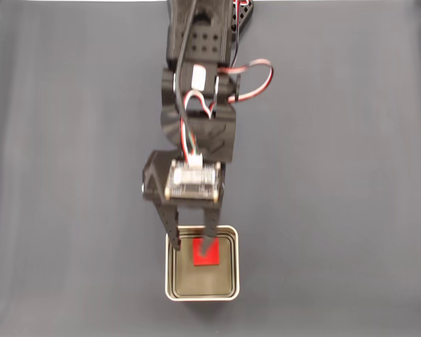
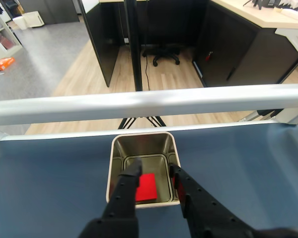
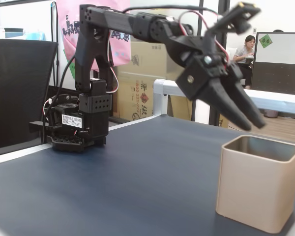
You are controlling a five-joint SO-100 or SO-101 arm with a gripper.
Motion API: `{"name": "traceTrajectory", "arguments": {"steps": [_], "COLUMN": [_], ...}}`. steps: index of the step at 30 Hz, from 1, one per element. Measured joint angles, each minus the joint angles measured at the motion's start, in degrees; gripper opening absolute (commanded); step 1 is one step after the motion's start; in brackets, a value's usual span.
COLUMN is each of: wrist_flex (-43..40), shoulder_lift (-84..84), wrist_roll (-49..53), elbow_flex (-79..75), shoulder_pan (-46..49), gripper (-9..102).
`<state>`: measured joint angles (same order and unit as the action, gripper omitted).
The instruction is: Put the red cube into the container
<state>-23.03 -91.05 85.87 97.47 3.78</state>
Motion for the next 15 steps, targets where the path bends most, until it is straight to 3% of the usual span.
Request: {"name": "traceTrajectory", "arguments": {"steps": [15], "wrist_flex": [1.1], "shoulder_lift": [-45.4], "wrist_roll": [0.0], "elbow_flex": [42.5], "shoulder_pan": [-2.6], "gripper": [0]}}
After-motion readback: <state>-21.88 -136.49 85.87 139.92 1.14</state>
